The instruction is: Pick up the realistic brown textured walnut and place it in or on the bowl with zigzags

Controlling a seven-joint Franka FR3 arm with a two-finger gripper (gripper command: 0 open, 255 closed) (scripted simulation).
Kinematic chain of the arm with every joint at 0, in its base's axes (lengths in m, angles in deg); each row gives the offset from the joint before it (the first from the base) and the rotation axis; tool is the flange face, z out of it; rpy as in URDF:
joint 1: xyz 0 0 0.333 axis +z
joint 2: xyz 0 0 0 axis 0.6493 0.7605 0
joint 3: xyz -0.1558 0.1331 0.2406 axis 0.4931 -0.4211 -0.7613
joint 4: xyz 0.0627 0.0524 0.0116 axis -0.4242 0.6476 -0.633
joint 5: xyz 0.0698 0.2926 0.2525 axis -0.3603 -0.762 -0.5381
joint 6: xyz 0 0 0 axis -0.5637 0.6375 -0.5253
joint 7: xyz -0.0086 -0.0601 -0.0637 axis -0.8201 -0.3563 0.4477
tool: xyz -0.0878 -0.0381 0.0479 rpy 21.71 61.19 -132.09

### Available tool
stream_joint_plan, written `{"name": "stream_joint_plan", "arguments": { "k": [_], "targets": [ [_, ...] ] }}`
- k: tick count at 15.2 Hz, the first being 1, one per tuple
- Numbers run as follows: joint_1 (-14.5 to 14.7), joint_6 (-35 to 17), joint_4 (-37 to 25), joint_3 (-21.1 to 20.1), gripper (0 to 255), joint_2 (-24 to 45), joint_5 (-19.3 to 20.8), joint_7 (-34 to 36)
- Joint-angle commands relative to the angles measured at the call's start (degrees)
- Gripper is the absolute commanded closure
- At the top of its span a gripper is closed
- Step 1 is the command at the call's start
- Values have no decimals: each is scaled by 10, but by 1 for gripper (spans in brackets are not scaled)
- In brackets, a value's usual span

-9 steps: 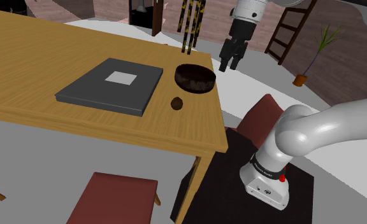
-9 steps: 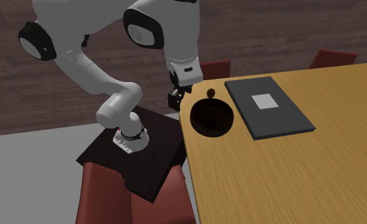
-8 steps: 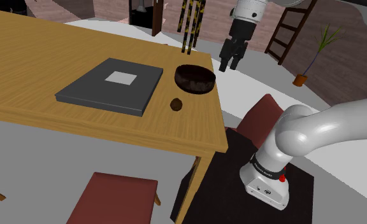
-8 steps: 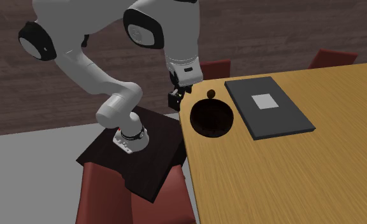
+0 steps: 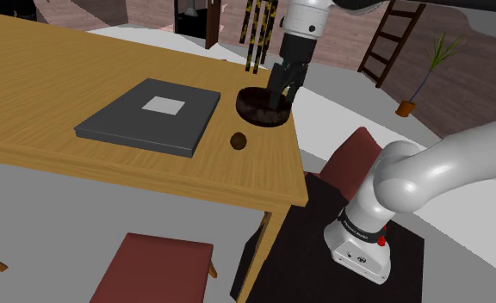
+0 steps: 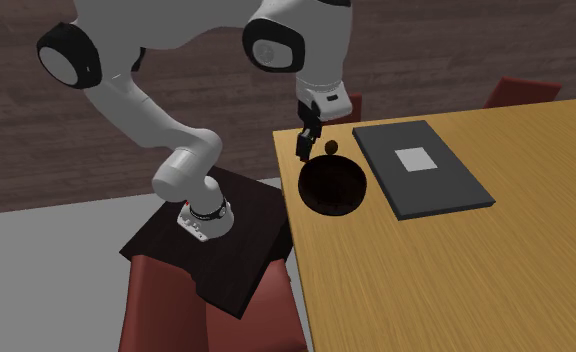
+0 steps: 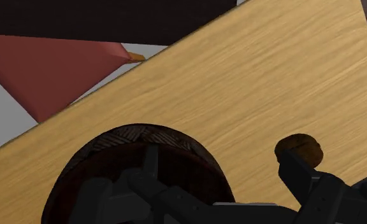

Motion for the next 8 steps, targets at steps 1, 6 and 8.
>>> {"name": "stream_joint_plan", "arguments": {
  "k": [1, 6, 8],
  "targets": [
    [9, -23, -9, -25, 0, 30, -7, 15],
    [28, -65, -42, -82, 0, 103, -13, 51],
    [34, -80, -59, -105, 0, 136, -10, 67]
  ]
}}
